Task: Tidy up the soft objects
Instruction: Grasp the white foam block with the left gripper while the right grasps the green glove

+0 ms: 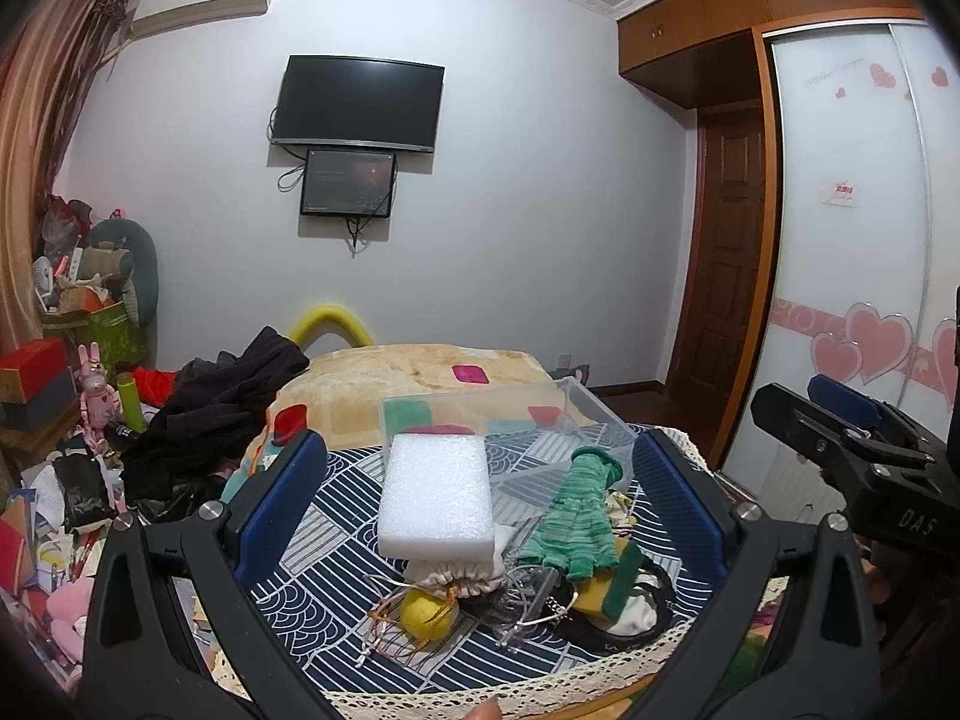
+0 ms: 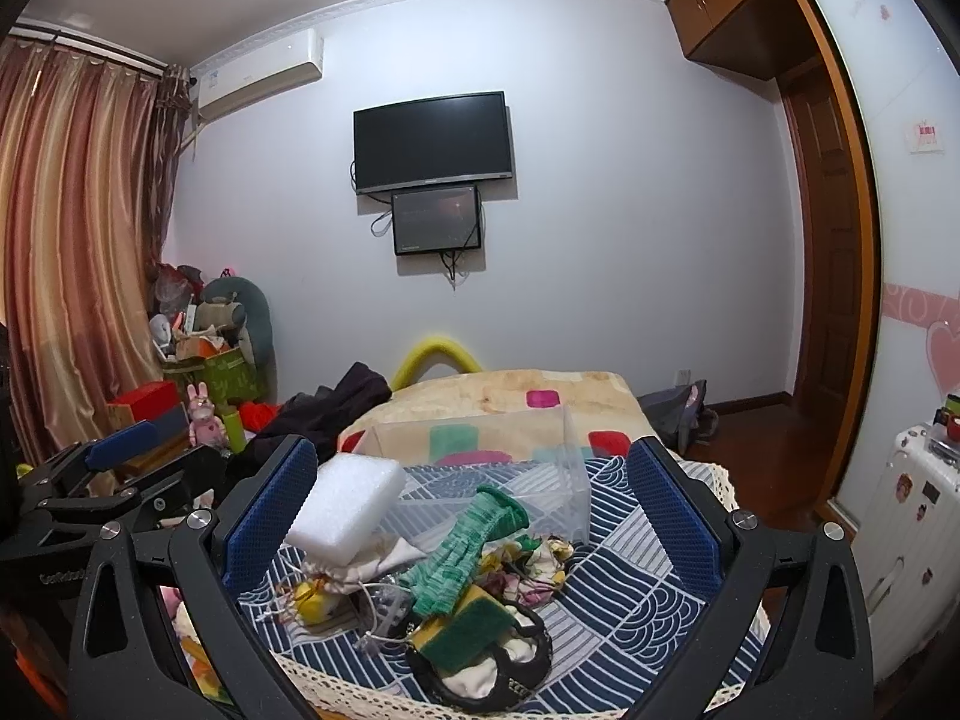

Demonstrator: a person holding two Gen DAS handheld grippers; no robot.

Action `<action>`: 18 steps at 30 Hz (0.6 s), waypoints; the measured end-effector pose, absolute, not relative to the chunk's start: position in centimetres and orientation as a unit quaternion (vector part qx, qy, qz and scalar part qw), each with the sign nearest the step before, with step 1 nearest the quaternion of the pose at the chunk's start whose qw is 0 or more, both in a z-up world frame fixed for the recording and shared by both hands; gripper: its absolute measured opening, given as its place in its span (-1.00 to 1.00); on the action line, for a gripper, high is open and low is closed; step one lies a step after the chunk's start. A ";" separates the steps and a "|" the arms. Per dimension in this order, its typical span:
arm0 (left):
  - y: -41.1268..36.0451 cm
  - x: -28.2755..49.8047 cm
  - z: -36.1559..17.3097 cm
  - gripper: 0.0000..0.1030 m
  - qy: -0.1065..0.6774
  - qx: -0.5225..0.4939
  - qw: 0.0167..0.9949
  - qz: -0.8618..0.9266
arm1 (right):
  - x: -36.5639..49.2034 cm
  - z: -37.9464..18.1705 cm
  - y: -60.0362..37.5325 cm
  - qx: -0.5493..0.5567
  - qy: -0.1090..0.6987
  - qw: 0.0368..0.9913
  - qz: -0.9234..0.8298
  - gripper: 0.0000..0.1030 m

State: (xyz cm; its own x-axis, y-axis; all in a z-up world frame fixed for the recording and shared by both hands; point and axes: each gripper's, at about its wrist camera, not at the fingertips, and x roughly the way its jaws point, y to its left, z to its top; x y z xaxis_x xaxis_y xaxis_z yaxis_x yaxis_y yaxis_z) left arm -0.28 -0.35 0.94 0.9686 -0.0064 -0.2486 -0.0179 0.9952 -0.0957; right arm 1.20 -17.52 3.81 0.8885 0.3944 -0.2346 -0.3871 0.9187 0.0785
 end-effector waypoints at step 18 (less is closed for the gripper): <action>2.3 7.5 -5.3 1.00 0.251 -0.080 0.965 -0.011 | 7.9 -1.6 -17.4 0.036 0.259 0.942 0.212 1.00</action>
